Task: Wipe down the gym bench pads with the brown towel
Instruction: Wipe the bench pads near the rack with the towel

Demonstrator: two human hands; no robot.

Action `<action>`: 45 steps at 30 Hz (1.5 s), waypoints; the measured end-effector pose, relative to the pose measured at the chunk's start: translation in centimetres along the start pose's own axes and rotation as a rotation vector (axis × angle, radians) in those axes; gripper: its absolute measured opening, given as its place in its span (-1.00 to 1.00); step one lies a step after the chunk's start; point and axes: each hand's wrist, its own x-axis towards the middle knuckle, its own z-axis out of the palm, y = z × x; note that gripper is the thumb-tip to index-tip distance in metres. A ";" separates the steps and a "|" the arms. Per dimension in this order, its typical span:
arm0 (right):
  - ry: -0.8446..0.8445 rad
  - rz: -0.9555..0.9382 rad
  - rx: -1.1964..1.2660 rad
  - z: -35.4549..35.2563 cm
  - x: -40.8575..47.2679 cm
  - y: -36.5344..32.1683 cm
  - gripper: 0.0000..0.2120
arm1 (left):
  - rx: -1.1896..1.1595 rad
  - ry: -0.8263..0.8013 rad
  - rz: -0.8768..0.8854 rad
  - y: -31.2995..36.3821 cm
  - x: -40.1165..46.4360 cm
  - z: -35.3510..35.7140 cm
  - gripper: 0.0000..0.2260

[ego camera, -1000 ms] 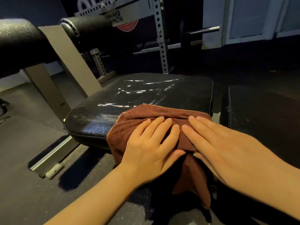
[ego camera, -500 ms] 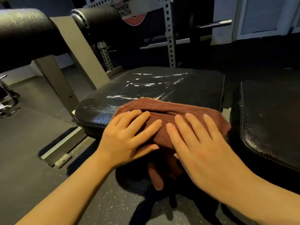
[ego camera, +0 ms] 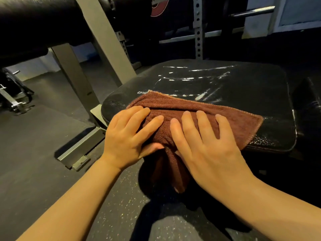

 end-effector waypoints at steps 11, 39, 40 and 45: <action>-0.076 -0.130 0.207 -1.9 -1.9 4.6 -0.47 | 0.105 -0.073 -0.049 4.8 2.1 -2.3 -0.61; -0.314 0.262 0.723 -2.2 -1.9 9.6 -0.35 | -0.056 -0.434 -0.172 10.9 7.7 -2.4 -0.47; -0.268 0.235 0.704 -2.2 -2.2 9.6 -0.34 | -0.061 -0.423 -0.194 11.1 7.4 -2.5 -0.47; -0.190 0.156 0.589 -1.9 -2.8 8.9 -0.32 | -0.078 -0.266 0.001 9.0 6.1 -1.9 -0.47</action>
